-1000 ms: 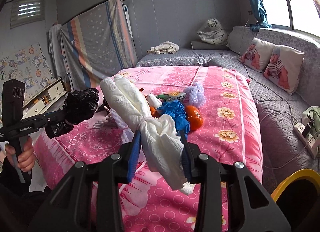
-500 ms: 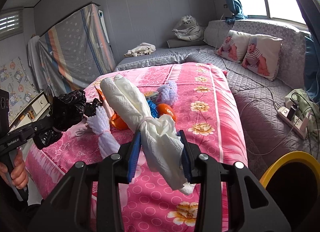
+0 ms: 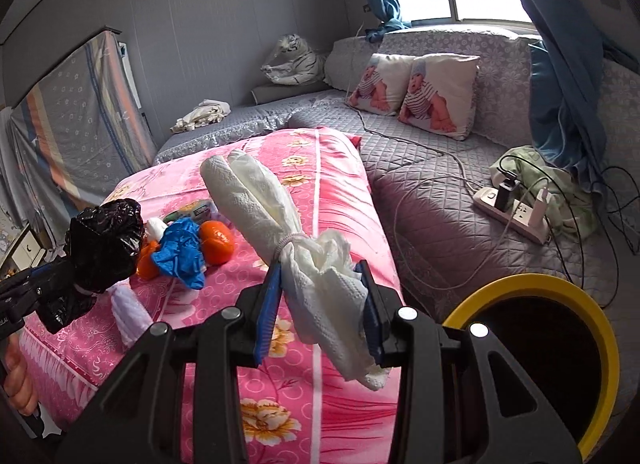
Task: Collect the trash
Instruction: 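Carry the white tissue with the right tool over the yellow-rimmed bin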
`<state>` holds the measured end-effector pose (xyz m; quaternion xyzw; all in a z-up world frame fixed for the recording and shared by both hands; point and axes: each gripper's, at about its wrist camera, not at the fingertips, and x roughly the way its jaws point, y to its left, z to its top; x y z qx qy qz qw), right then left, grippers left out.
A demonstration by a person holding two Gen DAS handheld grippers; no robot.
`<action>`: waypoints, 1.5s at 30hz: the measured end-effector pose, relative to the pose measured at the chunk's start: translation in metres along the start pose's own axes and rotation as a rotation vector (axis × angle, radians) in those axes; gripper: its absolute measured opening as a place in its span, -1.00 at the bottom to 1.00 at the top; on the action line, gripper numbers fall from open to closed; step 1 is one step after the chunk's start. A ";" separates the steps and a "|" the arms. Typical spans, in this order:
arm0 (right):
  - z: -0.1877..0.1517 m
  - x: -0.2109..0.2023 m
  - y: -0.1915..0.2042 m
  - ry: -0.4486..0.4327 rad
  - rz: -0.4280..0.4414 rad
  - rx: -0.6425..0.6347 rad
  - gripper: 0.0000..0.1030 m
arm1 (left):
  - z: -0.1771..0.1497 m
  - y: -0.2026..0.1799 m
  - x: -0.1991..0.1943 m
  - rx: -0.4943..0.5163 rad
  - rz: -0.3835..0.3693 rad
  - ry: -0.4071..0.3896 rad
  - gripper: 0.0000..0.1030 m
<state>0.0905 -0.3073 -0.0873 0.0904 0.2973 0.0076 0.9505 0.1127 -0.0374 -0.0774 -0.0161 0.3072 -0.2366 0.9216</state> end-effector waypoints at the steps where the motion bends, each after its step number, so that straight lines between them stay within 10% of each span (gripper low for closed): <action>1: 0.001 -0.001 -0.007 -0.002 -0.015 0.012 -0.32 | 0.001 -0.006 0.006 0.003 -0.014 0.010 -0.33; 18: 0.008 -0.050 -0.116 -0.089 -0.292 0.178 -0.32 | 0.031 -0.108 0.090 0.045 -0.133 0.096 -0.33; 28: 0.002 -0.066 -0.172 0.009 -0.462 0.195 -0.32 | 0.011 -0.193 0.126 0.085 -0.264 0.255 -0.33; 45: -0.031 -0.067 -0.198 0.118 -0.525 0.206 -0.29 | -0.047 -0.231 0.153 0.101 -0.308 0.422 -0.33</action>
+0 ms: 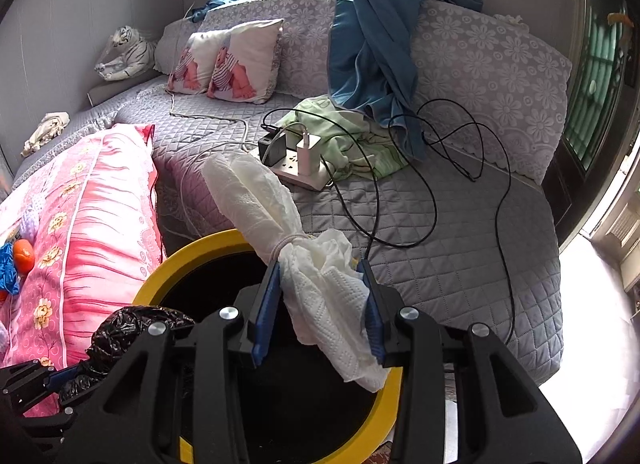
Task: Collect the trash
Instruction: 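Carry the white tissue with the right tool over the yellow-rimmed bin, then open the right tool to drop the white tissue into the bin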
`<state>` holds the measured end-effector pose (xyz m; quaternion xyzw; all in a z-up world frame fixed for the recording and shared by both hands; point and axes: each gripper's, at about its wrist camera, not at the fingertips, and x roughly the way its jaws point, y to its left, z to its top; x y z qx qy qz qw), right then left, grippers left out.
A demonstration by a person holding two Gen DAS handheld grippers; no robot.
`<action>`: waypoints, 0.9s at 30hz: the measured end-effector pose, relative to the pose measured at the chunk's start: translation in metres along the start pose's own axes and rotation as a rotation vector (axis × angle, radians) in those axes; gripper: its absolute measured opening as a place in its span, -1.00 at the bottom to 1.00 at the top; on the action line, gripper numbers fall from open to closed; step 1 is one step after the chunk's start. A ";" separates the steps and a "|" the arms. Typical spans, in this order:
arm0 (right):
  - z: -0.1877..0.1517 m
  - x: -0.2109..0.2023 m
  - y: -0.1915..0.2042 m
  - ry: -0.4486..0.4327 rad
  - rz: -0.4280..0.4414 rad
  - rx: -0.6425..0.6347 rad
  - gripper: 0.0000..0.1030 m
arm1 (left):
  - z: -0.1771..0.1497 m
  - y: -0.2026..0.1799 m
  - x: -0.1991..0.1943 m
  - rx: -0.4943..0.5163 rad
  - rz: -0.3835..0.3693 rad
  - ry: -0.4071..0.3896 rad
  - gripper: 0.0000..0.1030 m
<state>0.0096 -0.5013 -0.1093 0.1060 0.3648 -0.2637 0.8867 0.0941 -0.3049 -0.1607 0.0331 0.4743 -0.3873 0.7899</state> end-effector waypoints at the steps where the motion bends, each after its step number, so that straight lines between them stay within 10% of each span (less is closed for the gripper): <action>1: -0.001 0.002 0.001 0.007 0.008 -0.003 -0.29 | 0.000 0.000 0.000 0.003 -0.005 0.004 -0.33; 19: 0.000 0.005 0.001 0.004 -0.001 0.035 -0.11 | 0.002 -0.006 0.008 0.026 -0.026 0.034 -0.32; 27: 0.001 0.000 -0.008 -0.016 -0.002 0.085 0.05 | 0.007 0.000 -0.008 0.022 -0.006 -0.038 0.14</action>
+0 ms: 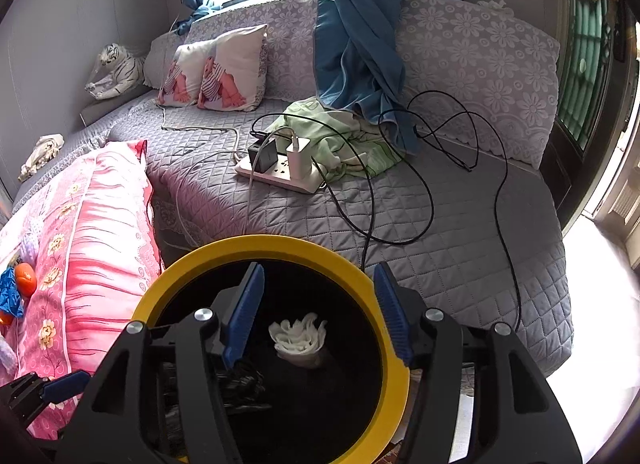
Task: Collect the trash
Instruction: 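Open the right tool to drop the white tissue into the bin, then return the right tool to the bed and grasp the white foam mesh net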
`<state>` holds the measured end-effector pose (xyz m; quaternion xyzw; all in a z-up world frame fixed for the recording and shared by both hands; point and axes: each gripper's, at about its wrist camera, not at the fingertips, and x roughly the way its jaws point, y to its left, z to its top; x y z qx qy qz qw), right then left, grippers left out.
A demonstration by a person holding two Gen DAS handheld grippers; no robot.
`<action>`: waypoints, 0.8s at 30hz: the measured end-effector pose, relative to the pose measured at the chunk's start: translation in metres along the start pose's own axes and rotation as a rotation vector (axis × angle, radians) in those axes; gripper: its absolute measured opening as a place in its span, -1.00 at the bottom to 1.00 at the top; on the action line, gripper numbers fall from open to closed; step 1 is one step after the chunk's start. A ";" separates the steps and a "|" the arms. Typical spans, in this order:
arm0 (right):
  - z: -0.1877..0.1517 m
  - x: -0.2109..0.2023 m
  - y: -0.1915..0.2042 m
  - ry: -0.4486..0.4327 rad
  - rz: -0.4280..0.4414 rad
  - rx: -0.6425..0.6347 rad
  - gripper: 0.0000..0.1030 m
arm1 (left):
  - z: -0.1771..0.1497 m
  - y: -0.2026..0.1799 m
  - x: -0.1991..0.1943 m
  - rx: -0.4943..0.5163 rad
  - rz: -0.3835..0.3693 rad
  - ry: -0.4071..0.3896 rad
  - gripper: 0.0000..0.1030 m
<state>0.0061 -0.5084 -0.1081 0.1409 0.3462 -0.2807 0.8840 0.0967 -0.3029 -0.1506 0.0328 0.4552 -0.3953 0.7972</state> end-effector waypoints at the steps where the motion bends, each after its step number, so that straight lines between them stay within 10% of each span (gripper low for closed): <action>1: 0.000 -0.001 0.000 -0.001 0.003 0.003 0.05 | 0.002 0.003 -0.003 -0.007 0.000 -0.009 0.14; 12: 0.005 -0.024 0.033 -0.080 0.120 -0.040 0.06 | 0.025 0.077 -0.058 -0.132 0.101 -0.153 0.14; 24: -0.002 -0.044 0.162 -0.114 0.521 -0.227 0.16 | -0.003 0.230 -0.176 -0.304 0.402 -0.312 0.23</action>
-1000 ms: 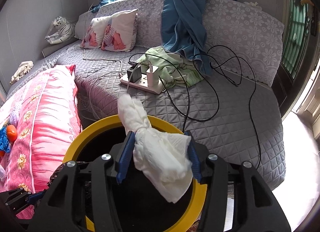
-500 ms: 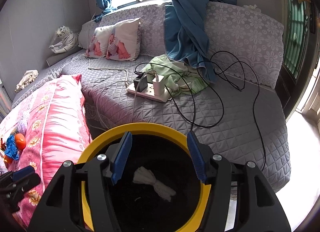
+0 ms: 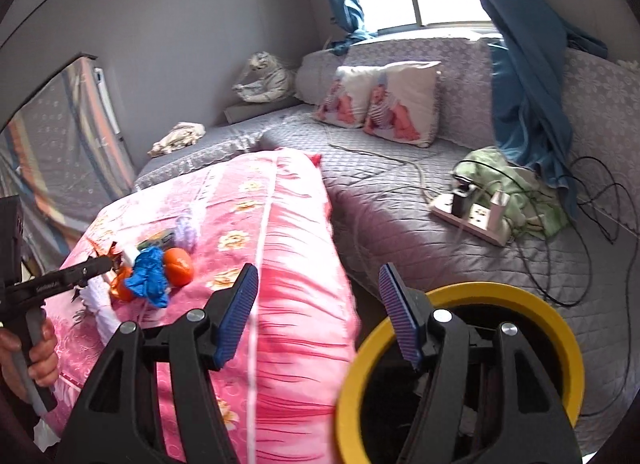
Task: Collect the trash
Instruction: 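Return the right tool to the bed and grasp the white foam mesh net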
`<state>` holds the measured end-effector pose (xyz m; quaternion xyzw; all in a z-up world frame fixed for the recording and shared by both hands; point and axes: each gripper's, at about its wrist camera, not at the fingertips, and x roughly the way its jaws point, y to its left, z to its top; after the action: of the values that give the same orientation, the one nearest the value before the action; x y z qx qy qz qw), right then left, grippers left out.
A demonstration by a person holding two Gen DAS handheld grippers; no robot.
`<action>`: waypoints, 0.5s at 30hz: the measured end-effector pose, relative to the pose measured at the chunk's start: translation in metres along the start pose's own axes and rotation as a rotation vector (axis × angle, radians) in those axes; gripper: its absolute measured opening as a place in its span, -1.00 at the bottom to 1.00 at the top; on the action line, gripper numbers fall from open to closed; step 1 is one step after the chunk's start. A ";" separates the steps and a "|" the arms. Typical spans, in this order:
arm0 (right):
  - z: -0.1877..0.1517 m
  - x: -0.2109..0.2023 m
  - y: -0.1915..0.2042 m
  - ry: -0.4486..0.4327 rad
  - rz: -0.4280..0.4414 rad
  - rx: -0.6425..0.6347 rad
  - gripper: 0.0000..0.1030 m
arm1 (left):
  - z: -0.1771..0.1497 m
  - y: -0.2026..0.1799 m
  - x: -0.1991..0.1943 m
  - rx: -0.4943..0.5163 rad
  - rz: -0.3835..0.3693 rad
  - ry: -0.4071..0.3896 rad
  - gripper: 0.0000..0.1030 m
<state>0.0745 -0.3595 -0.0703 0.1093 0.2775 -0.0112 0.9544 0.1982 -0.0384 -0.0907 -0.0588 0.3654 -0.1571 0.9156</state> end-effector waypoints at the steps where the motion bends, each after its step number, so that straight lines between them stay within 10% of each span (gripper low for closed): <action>1: 0.001 0.005 0.013 0.003 0.032 -0.017 0.16 | 0.002 0.016 -0.006 -0.018 0.027 -0.015 0.25; 15: -0.027 0.067 0.181 0.143 0.305 -0.316 0.20 | -0.009 0.191 -0.047 -0.129 0.287 -0.074 0.46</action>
<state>0.1318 -0.1744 -0.0914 -0.0004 0.3228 0.1848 0.9283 0.2067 0.1575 -0.1089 -0.0706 0.3455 0.0014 0.9357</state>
